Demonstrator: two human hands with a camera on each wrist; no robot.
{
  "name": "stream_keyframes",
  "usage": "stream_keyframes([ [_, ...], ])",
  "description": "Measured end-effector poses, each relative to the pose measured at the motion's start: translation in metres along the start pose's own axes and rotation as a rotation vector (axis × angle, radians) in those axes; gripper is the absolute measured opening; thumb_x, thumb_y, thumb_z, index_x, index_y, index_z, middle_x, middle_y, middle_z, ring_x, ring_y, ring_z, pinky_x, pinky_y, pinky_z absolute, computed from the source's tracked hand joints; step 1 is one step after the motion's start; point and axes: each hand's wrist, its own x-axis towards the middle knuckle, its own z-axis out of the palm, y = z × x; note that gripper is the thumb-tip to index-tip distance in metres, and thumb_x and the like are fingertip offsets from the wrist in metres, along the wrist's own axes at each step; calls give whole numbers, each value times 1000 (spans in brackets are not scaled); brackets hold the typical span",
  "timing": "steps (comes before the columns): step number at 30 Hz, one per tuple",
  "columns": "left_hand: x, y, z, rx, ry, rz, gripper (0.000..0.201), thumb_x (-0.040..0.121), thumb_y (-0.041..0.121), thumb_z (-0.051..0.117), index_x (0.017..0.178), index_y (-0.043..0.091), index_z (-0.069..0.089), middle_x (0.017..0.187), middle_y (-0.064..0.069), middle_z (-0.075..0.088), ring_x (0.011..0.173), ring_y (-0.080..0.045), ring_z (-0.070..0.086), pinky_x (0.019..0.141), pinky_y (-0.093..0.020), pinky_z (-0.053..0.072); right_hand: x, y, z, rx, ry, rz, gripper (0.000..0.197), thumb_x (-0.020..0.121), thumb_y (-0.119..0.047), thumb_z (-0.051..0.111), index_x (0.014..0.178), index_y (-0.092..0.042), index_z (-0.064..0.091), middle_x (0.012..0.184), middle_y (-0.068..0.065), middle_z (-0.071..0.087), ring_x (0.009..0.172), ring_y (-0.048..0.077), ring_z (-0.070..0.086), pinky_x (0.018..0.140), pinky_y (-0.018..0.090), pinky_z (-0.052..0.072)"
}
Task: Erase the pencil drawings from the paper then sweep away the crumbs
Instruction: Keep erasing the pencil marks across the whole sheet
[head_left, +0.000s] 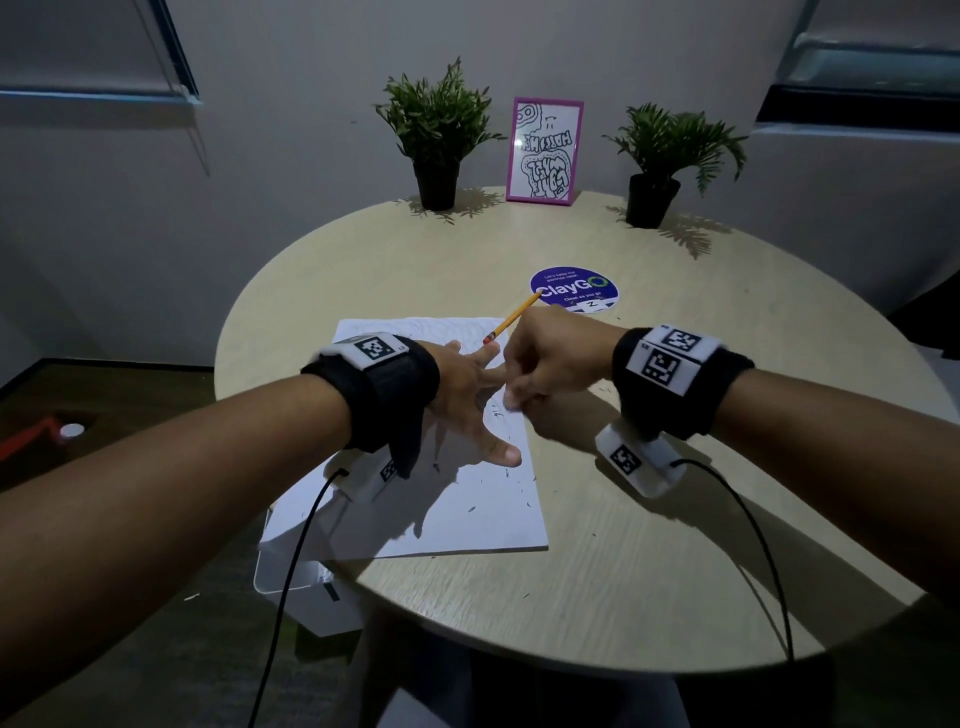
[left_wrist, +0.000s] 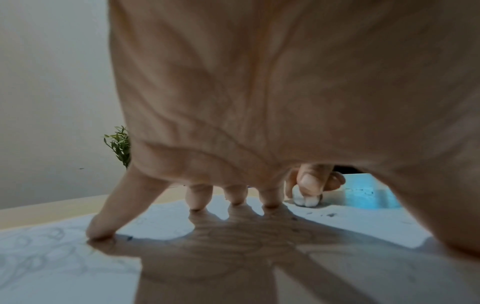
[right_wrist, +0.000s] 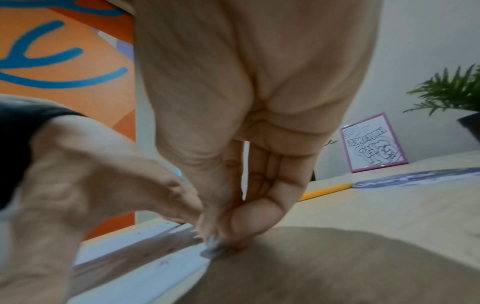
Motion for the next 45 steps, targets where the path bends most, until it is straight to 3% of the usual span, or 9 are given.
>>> stream_keyframes([
  [7, -8, 3, -1, -9, 5, 13, 103, 69, 87, 55, 151, 55, 2, 163, 12, -22, 152, -33, -11, 118, -61, 9, -13, -13, 2, 46, -195, -66, 17, 81, -16, 82, 68, -16, 72, 57, -16, 67, 56, -5, 60, 59, 9, 42],
  [12, -5, 4, -1, 48, 1, 0, 114, 68, 89, 51, 152, 49, -14, 162, 11, -26, 152, -36, -9, 116, -63, 14, 1, 4, -1, 59, 36, 31, 21, 78, -26, 85, 63, -18, 71, 67, 1, 73, 62, 10, 66, 70, 35, 55],
  [16, -4, 3, 0, 18, 4, 12, 111, 68, 88, 54, 152, 52, -9, 163, 9, -25, 151, -37, -11, 117, -62, 11, -10, -10, 0, 105, -221, -30, 14, 81, -18, 83, 70, -13, 75, 70, 1, 75, 59, 0, 65, 63, 15, 49],
  [21, -4, 1, 2, 22, 5, 7, 115, 70, 88, 52, 152, 48, -16, 162, 11, -27, 151, -36, -11, 116, -63, 12, 5, 1, -5, 24, 9, 51, 20, 77, -25, 85, 64, -18, 72, 67, -1, 74, 61, 6, 66, 70, 33, 56],
  [27, -3, 2, 3, 8, 19, 21, 108, 70, 86, 55, 152, 52, -6, 163, 8, -25, 151, -38, -12, 116, -63, 12, -10, -13, 0, 63, -192, -27, 16, 80, -19, 83, 70, -11, 74, 57, -10, 68, 54, 0, 60, 58, 11, 44],
  [31, -2, 2, 5, 23, 35, 16, 111, 71, 86, 53, 154, 46, -9, 163, 9, -25, 151, -38, -10, 116, -63, 13, -5, -1, 1, 52, 9, 2, 20, 81, -23, 83, 66, -14, 73, 62, -6, 71, 56, 1, 62, 61, 18, 44],
  [35, -6, 4, 1, 35, 8, 4, 120, 69, 85, 58, 153, 44, -18, 163, 5, -26, 151, -37, -13, 117, -61, 10, -23, -10, 4, 52, -230, -35, 22, 82, -24, 83, 70, -10, 72, 59, -9, 69, 55, 3, 63, 58, 11, 43],
  [40, -4, 3, 0, 59, -14, -5, 125, 64, 89, 57, 153, 44, -19, 162, 5, -28, 151, -37, -13, 117, -62, 11, -20, -1, 3, 58, -40, -41, 20, 83, -25, 81, 69, -13, 72, 62, -9, 71, 58, 2, 64, 62, 21, 47],
  [45, -4, 3, 1, 44, -8, -3, 128, 63, 87, 60, 152, 43, -22, 162, 5, -28, 151, -37, -14, 117, -63, 9, -30, -5, 2, 89, -259, -76, 19, 82, -25, 82, 74, -10, 74, 63, -7, 71, 56, 4, 63, 60, 13, 45],
])
